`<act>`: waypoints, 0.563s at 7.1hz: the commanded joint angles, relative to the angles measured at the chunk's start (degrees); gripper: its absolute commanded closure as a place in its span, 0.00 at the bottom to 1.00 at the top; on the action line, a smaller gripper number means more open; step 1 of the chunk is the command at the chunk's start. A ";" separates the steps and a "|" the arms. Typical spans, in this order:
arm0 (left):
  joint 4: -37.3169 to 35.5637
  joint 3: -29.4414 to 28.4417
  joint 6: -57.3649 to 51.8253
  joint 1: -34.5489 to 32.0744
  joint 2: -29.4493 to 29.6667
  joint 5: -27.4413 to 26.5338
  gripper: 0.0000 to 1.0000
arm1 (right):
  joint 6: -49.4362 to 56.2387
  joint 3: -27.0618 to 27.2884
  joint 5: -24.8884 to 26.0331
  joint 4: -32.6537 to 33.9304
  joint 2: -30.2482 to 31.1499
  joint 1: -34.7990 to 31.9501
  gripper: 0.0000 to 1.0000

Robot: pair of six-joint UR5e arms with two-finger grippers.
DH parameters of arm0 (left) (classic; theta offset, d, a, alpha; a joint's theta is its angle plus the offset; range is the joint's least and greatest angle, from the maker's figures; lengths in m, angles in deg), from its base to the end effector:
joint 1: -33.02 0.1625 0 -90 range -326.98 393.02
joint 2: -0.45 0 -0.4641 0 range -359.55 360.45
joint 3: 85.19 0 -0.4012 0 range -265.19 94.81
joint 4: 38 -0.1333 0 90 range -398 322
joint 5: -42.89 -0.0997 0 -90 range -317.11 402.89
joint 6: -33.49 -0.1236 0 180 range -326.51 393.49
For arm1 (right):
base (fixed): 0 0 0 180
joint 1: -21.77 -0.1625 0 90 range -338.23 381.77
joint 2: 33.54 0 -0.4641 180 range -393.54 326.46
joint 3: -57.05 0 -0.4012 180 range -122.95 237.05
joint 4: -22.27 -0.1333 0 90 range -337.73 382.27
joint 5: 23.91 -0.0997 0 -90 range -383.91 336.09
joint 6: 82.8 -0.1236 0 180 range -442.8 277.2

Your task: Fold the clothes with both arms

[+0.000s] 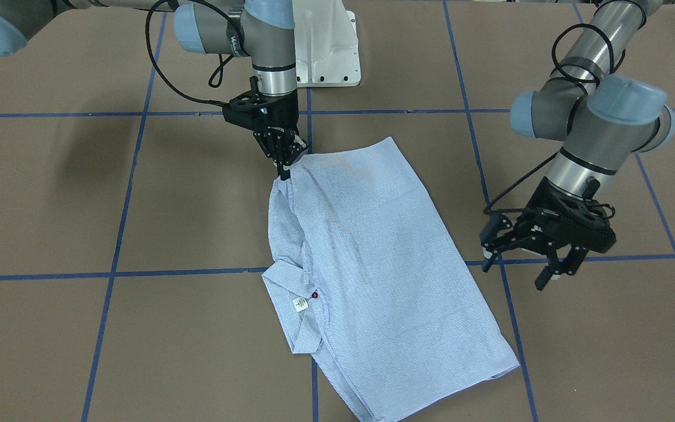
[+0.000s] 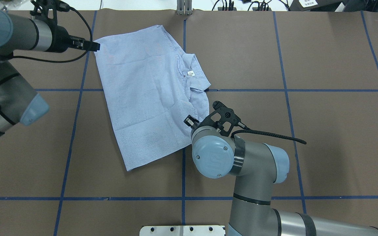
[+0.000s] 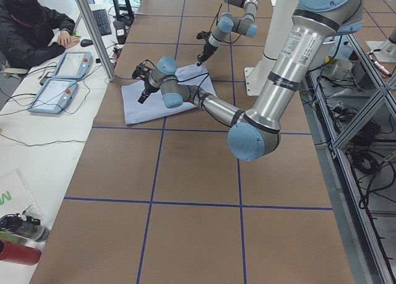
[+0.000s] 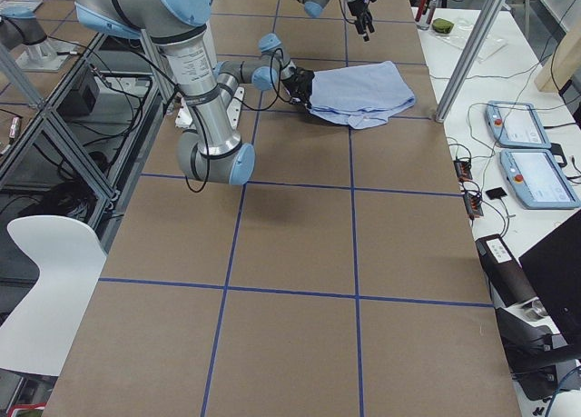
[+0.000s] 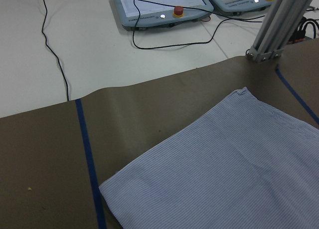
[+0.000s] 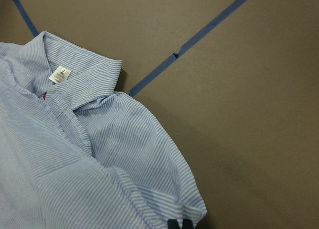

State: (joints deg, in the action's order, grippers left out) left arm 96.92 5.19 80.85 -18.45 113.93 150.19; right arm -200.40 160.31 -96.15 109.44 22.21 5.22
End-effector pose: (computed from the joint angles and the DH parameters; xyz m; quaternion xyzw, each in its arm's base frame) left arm 0.3592 -0.6061 0.3757 0.3242 0.4713 0.0219 0.8199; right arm -0.6093 -0.3595 0.2486 0.0986 -0.4317 0.3969 0.8040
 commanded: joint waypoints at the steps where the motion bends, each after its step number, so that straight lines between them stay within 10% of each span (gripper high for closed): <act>1: 0.17 13.34 14.26 10.02 -7.26 -1.21 0.00 | 0.00 5.00 0.69 2.81 1.37 1.34 1.00; 4: 0.17 25.88 32.66 31.10 -18.09 -19.77 0.00 | -0.26 9.59 2.36 3.18 5.06 3.28 1.00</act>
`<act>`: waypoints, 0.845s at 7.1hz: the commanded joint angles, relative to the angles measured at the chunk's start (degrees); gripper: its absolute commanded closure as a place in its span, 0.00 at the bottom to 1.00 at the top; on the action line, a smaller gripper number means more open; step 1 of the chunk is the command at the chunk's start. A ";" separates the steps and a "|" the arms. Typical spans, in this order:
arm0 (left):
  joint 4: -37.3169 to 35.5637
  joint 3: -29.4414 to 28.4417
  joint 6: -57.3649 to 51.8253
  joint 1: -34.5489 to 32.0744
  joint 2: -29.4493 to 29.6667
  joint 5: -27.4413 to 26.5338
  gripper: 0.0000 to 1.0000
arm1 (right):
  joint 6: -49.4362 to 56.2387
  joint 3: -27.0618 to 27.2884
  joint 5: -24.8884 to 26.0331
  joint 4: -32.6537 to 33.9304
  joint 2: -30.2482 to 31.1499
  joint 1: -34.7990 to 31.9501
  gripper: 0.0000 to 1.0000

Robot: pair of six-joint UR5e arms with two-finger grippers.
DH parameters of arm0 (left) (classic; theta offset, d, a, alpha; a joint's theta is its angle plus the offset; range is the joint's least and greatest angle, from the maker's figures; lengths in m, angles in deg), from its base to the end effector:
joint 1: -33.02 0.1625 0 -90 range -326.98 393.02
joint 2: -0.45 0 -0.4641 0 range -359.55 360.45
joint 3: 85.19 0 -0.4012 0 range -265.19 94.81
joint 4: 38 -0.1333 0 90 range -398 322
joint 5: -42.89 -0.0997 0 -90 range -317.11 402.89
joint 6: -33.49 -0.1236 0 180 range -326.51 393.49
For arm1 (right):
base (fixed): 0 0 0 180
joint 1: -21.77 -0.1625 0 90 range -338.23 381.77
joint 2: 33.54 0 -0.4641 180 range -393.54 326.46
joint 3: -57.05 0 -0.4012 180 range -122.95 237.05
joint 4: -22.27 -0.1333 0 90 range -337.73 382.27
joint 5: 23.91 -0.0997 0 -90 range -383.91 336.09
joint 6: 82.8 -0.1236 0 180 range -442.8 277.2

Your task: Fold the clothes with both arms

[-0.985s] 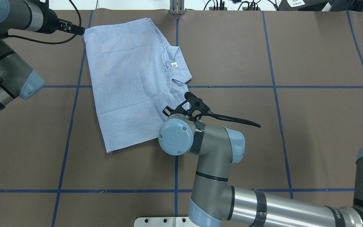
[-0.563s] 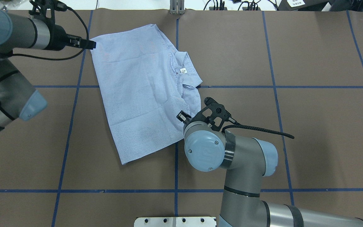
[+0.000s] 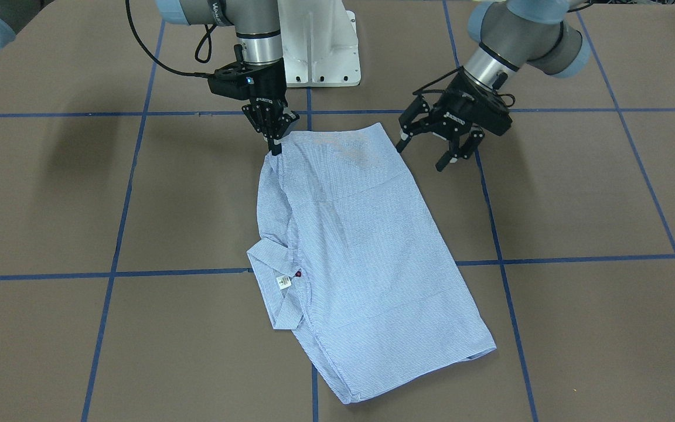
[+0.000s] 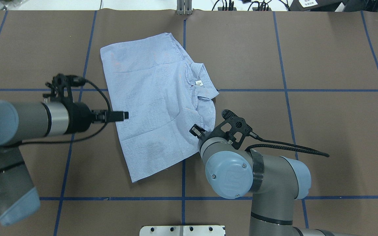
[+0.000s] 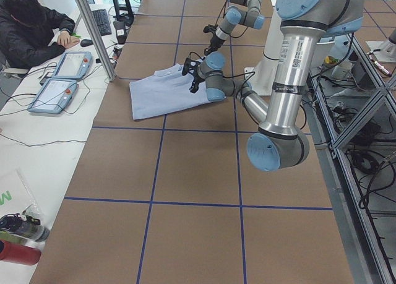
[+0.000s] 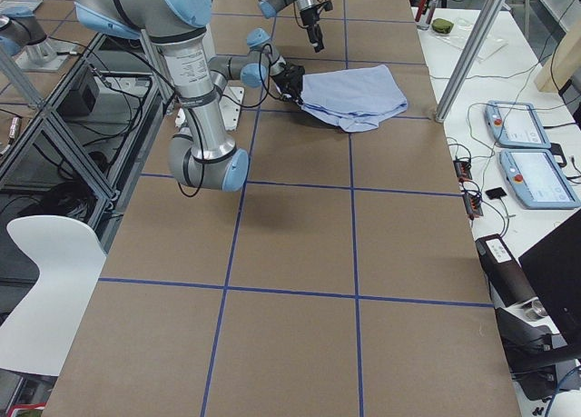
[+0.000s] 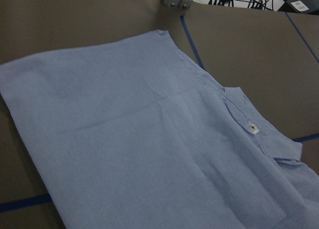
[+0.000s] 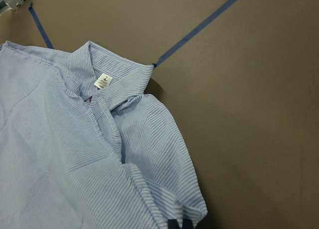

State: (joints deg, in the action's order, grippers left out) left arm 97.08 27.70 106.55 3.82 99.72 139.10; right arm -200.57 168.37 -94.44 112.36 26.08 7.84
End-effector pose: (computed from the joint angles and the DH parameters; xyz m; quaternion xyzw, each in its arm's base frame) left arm 0.4271 -0.3761 0.3369 0.2053 0.5900 -0.0497 0.7793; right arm -0.5759 -0.3226 0.2422 0.0994 -0.4443 0.3846 0.8030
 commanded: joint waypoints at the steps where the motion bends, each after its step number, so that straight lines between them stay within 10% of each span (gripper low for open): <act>1: -0.17 3.21 12.49 14.30 -5.21 -13.98 0.00 | -0.18 1.54 0.65 0.25 1.20 0.75 1.00; 6: -0.17 -1.08 19.92 21.55 -3.92 -18.52 0.07 | -0.27 1.54 1.97 0.34 1.64 1.80 1.00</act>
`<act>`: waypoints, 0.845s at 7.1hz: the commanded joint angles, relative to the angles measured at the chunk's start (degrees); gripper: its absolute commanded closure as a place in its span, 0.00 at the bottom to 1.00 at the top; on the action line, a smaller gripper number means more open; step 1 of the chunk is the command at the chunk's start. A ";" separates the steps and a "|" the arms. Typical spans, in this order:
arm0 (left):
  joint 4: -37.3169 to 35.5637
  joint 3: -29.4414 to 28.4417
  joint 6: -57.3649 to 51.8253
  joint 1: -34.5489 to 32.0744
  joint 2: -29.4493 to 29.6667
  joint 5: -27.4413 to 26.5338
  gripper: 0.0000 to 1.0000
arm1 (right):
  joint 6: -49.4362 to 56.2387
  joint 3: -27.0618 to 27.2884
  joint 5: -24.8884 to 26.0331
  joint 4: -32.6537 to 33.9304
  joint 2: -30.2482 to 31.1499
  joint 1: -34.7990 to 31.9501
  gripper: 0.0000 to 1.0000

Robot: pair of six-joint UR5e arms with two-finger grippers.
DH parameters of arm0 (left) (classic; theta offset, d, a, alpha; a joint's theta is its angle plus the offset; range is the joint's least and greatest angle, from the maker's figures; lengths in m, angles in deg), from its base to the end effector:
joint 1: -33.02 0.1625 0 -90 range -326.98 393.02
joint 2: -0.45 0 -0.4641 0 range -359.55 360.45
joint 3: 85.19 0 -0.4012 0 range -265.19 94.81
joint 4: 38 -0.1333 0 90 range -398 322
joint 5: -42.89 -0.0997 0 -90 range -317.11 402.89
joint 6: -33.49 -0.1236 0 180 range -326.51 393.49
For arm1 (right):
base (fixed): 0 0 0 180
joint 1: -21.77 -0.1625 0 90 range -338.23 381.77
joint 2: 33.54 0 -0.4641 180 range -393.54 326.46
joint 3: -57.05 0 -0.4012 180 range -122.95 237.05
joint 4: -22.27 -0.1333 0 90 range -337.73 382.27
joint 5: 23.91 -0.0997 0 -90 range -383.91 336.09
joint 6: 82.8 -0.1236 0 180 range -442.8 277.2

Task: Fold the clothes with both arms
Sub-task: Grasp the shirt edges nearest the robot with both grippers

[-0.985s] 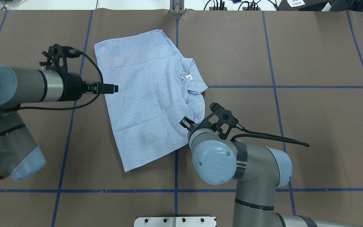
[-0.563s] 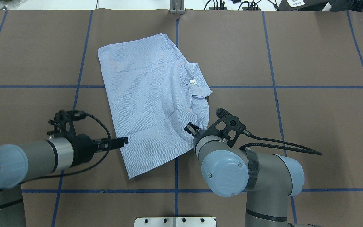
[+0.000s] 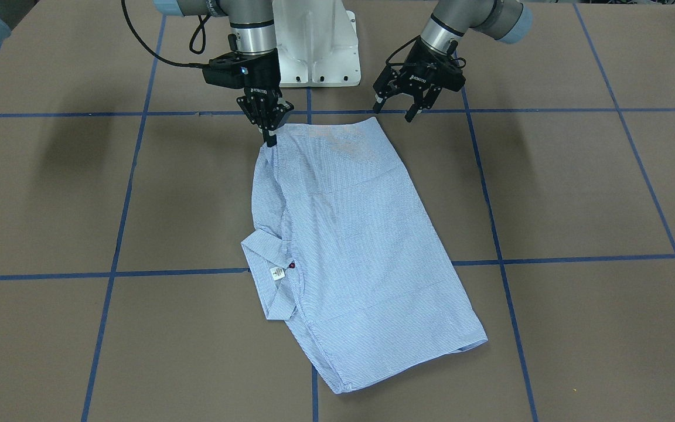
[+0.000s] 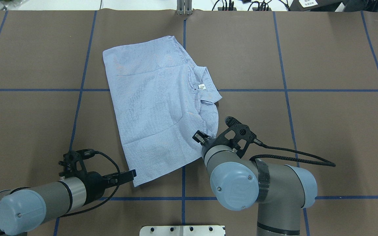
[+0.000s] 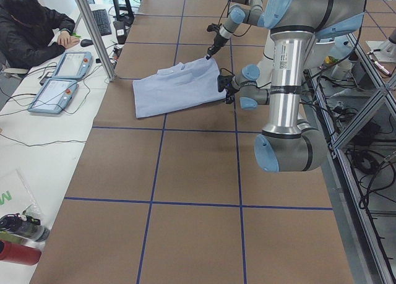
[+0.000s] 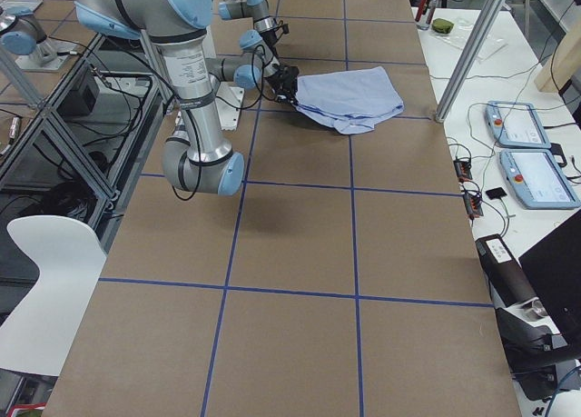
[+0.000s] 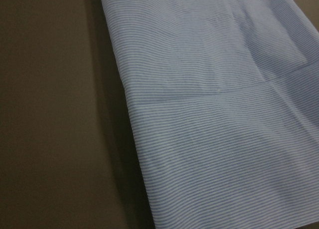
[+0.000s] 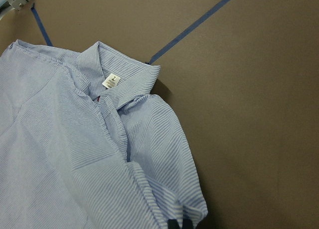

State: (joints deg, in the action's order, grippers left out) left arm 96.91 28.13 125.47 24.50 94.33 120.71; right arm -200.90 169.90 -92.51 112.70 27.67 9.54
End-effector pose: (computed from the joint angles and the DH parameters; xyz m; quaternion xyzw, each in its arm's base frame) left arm 0.5043 -0.2367 0.3844 0.1190 0.5794 -0.1357 0.7948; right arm -0.5727 -0.3067 0.2490 0.1072 -0.4437 0.3808 0.8041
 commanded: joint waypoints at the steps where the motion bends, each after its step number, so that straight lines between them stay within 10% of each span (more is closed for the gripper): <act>1: 0.00 -3.53 1.01 0.88 3.57 -0.13 0.08 | 0.06 0.00 0.04 0.00 0.05 0.10 1.00; 4: 0.00 -6.18 1.01 1.05 5.17 -0.04 0.10 | 0.06 0.00 0.31 0.00 0.05 0.10 1.00; 5: 0.09 -6.19 1.01 0.97 5.26 -0.04 0.21 | 0.06 0.00 0.31 0.00 -0.04 0.10 1.00; 6: 0.09 -6.10 0.92 1.05 5.78 0.39 0.53 | 0.06 0.00 0.31 0.00 0.05 0.10 1.00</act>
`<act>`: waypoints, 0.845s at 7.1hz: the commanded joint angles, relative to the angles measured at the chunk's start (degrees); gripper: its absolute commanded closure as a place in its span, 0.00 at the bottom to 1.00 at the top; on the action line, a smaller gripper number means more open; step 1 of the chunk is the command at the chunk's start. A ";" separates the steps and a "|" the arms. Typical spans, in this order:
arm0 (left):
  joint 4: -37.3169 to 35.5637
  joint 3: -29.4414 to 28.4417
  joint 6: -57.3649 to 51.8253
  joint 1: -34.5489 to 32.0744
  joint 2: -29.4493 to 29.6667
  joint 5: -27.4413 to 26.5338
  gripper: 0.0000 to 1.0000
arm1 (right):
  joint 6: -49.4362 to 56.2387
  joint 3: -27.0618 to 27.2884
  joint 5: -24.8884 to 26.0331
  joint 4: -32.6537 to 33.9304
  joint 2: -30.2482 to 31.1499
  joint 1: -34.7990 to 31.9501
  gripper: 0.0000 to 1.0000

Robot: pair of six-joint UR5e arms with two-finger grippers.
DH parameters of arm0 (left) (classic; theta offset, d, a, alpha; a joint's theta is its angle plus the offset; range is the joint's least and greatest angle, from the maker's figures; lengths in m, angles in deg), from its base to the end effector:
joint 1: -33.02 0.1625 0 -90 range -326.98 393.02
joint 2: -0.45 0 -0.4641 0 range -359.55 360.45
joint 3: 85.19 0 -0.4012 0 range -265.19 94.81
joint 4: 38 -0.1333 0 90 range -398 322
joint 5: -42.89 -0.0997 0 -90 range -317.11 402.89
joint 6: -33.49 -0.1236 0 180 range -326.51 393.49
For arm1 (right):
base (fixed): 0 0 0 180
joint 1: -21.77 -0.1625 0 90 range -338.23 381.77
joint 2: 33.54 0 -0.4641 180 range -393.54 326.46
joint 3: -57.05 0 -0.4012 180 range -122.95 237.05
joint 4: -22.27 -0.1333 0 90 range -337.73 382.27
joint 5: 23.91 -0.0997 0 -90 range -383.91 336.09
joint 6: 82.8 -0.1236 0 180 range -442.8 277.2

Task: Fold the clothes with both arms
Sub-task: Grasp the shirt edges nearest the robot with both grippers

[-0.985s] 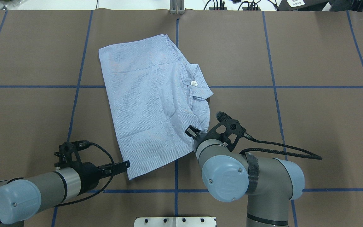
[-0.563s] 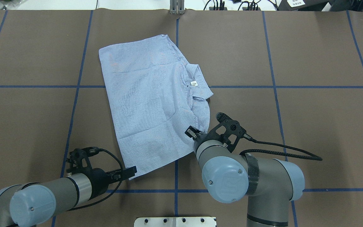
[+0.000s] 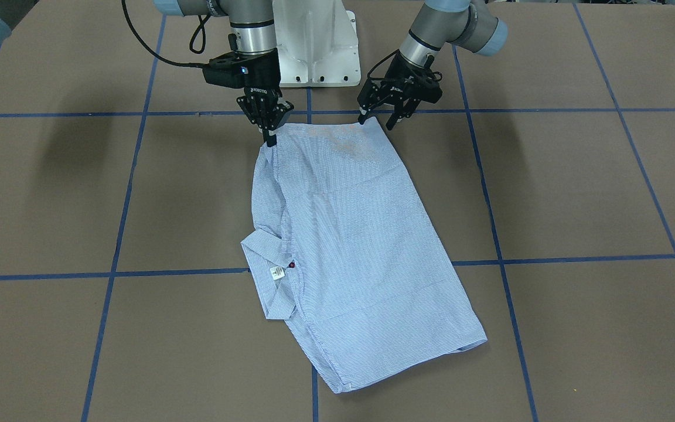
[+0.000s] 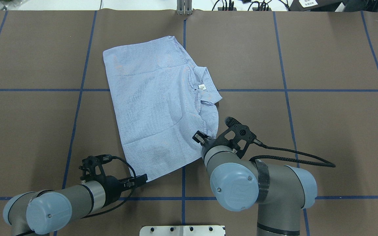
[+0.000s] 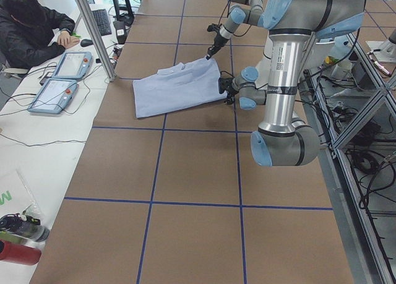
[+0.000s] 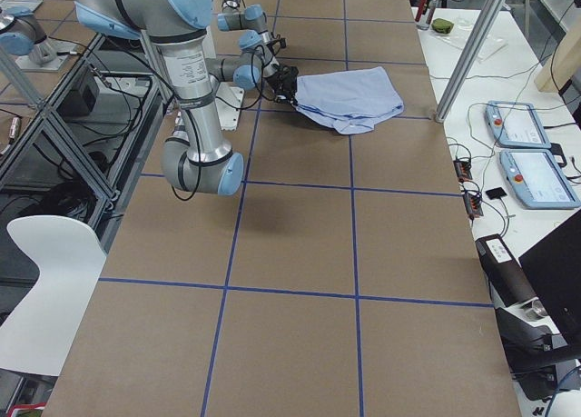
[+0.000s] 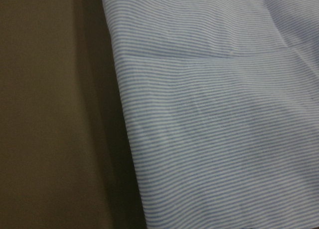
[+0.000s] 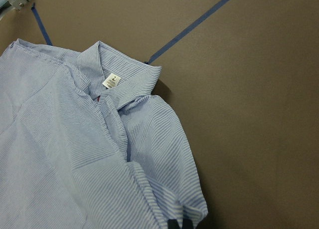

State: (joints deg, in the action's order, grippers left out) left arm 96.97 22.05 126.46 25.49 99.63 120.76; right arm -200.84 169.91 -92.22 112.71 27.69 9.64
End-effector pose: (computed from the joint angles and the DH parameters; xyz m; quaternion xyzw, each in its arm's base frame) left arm 0.5538 -0.2339 0.3862 0.1088 0.5763 -0.1353 0.7986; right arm -0.5728 -0.3062 0.2491 0.1093 -0.4437 0.3805 0.8040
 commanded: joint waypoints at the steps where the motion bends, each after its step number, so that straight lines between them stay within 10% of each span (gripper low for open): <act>1: 0.03 0.07 -0.16 0.06 0.57 0.43 0.66 | 0.09 0.09 0.02 0.00 -0.06 0.00 1.00; 6: 0.03 1.65 -0.16 -0.21 0.40 0.43 1.00 | 0.44 0.09 -0.07 -0.09 0.12 0.00 1.00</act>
State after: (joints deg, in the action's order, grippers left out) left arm 97.00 23.04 126.30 25.37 100.02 121.20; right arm -200.56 170.00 -92.22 112.69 27.71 9.64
